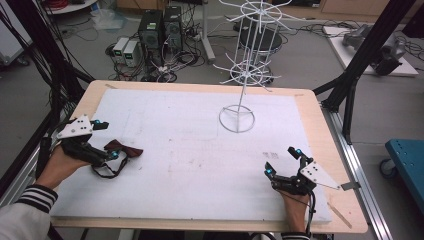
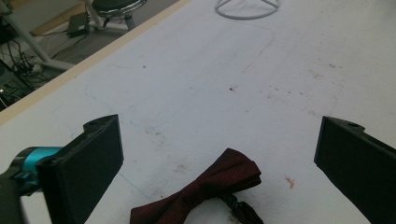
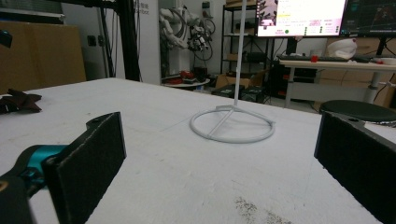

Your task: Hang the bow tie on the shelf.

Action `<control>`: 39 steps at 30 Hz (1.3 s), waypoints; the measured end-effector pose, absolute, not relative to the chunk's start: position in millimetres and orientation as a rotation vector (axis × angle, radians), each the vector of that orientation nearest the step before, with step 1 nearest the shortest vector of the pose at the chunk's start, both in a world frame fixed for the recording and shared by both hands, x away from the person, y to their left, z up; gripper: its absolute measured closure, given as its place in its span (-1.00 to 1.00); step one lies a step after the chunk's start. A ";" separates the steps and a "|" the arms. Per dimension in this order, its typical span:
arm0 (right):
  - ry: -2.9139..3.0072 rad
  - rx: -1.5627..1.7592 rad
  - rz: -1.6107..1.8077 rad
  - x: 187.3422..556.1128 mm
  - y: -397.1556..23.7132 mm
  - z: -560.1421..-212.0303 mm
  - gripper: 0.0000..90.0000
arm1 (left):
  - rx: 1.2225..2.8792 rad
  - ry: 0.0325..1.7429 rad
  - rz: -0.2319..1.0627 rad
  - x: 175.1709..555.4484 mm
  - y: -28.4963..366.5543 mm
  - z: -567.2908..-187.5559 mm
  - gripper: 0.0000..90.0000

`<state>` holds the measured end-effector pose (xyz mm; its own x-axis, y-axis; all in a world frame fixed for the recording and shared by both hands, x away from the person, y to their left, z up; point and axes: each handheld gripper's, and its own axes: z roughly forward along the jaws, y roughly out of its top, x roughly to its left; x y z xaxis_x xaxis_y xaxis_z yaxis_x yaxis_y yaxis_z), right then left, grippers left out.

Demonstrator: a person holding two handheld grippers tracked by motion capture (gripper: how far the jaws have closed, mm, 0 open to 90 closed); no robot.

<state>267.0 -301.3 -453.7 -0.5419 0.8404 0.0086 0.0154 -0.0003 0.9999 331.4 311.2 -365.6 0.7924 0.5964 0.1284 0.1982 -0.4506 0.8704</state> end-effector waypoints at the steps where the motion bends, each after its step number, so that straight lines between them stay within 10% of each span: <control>1: 1.628 0.896 1.615 266.9 -301.2 -453.6 -0.97 | 2.033 0.597 0.511 334.1 312.0 -366.1 -0.96; 39: 1.629 0.903 1.614 266.6 -301.1 -453.6 -0.97 | 2.493 0.665 0.351 385.2 320.5 -394.5 -0.75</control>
